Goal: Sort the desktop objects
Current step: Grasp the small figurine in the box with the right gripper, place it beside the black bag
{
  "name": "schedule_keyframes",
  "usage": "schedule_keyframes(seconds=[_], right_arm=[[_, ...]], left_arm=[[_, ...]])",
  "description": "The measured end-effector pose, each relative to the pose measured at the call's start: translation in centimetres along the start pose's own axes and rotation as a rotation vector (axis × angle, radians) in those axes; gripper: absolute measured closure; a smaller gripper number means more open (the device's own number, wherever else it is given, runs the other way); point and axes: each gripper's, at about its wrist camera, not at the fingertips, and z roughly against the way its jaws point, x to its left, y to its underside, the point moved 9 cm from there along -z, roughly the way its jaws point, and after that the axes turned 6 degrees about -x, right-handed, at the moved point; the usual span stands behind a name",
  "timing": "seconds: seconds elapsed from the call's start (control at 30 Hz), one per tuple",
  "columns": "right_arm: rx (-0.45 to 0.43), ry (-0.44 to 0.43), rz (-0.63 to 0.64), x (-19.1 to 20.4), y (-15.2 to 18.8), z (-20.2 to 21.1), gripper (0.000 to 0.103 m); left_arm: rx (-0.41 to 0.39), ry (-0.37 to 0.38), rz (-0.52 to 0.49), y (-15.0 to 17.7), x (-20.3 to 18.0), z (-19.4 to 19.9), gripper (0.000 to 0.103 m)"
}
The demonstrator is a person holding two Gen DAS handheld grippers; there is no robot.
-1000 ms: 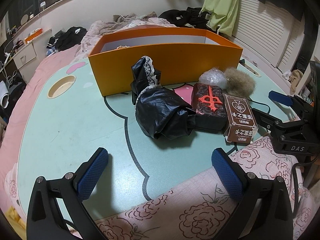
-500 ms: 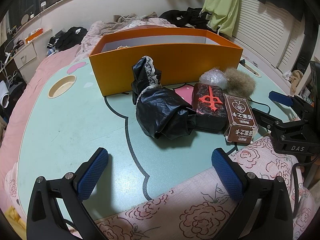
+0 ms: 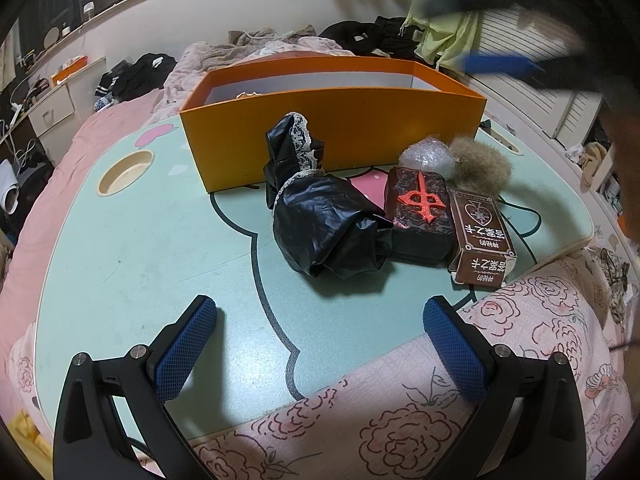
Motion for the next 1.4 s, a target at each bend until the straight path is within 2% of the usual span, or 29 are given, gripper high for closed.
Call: schedule_keyframes(seconds=[0.07,0.17,0.3,0.37,0.43,0.57,0.63,0.8,0.83,0.87,0.9,0.93,0.97,1.07,1.13,1.17,1.2,1.23,1.3,1.33,1.37,1.4], right_arm=[[0.08,-0.002,-0.008,0.9,-0.8,-2.8,0.041],[0.2,0.038,-0.022,1.1,-1.0,-7.2,0.044],[0.295,0.076,-0.029,0.4,-0.1,-11.0,0.05],[0.36,0.106,-0.023,-0.1,1.1,-12.9,0.056],[0.361,0.055,-0.079,-0.4,1.4,-13.7,0.059],[0.3,-0.037,-0.206,-2.1,1.1,-12.5,0.085],[0.277,-0.038,-0.229,-3.2,0.9,-11.6,0.102],[0.212,-0.052,-0.239,-4.7,0.1,-8.9,0.102],[0.2,-0.044,-0.239,-4.8,0.0,-8.4,0.099],[0.196,-0.034,-0.24,-4.6,-0.4,-7.9,0.094],[0.187,-0.011,-0.235,-4.5,-0.4,-7.5,0.085],[0.192,-0.005,-0.227,-4.1,-0.6,-7.7,0.057],[0.202,-0.002,-0.209,-3.5,-0.9,-7.9,0.039],[0.261,0.061,-0.111,-1.6,-0.5,-9.6,0.037],[0.343,0.108,-0.024,-0.4,0.8,-11.7,0.037],[0.412,0.125,0.034,0.2,2.2,-12.8,0.029],[0.413,0.109,0.05,0.5,2.5,-13.4,0.025],[0.429,0.095,0.065,0.7,2.7,-13.7,0.025],[0.442,0.064,0.055,0.5,2.6,-13.6,0.042],[0.449,0.04,0.019,0.3,2.6,-13.4,0.047],[0.441,0.028,-0.017,-0.3,2.5,-13.0,0.071],[0.437,0.013,-0.045,-1.0,2.3,-12.7,0.076]], left_arm=[[-0.003,-0.002,0.002,-0.1,0.2,0.0,0.0],[-0.007,-0.003,0.005,-0.3,0.2,0.1,0.0],[-0.009,-0.004,0.006,-0.2,0.0,0.0,0.0],[-0.01,-0.003,0.006,-0.3,0.1,-0.1,0.0],[-0.009,-0.001,0.009,-0.3,0.1,-0.1,0.0],[-0.012,-0.004,0.01,-0.4,-0.2,-0.2,0.0],[-0.012,-0.004,0.01,-0.3,-0.2,-0.1,0.0],[-0.012,-0.004,0.01,-0.3,-0.2,-0.1,0.0],[-0.012,-0.004,0.01,-0.3,-0.2,-0.1,0.0],[-0.012,-0.004,0.01,-0.4,-0.2,-0.2,0.0],[-0.012,-0.004,0.01,-0.4,-0.2,-0.2,0.0],[-0.013,-0.004,0.009,-0.4,-0.2,-0.2,0.0],[-0.013,-0.004,0.01,-0.4,-0.2,-0.2,0.0],[-0.013,-0.003,0.009,-0.3,-0.2,-0.1,0.0],[-0.013,-0.003,0.009,-0.3,-0.2,-0.1,0.0],[-0.013,-0.003,0.009,-0.3,-0.2,-0.1,0.0],[-0.009,-0.002,0.011,-0.2,-0.2,-0.2,0.0],[-0.01,-0.001,0.012,-0.3,-0.2,-0.2,0.0],[-0.013,-0.003,0.012,-0.4,-0.2,-0.2,0.0],[-0.013,-0.003,0.013,-0.4,-0.3,-0.1,0.0],[-0.013,-0.002,0.014,-0.5,-0.3,-0.2,0.0],[-0.013,-0.002,0.013,-0.4,-0.3,-0.2,0.0]])
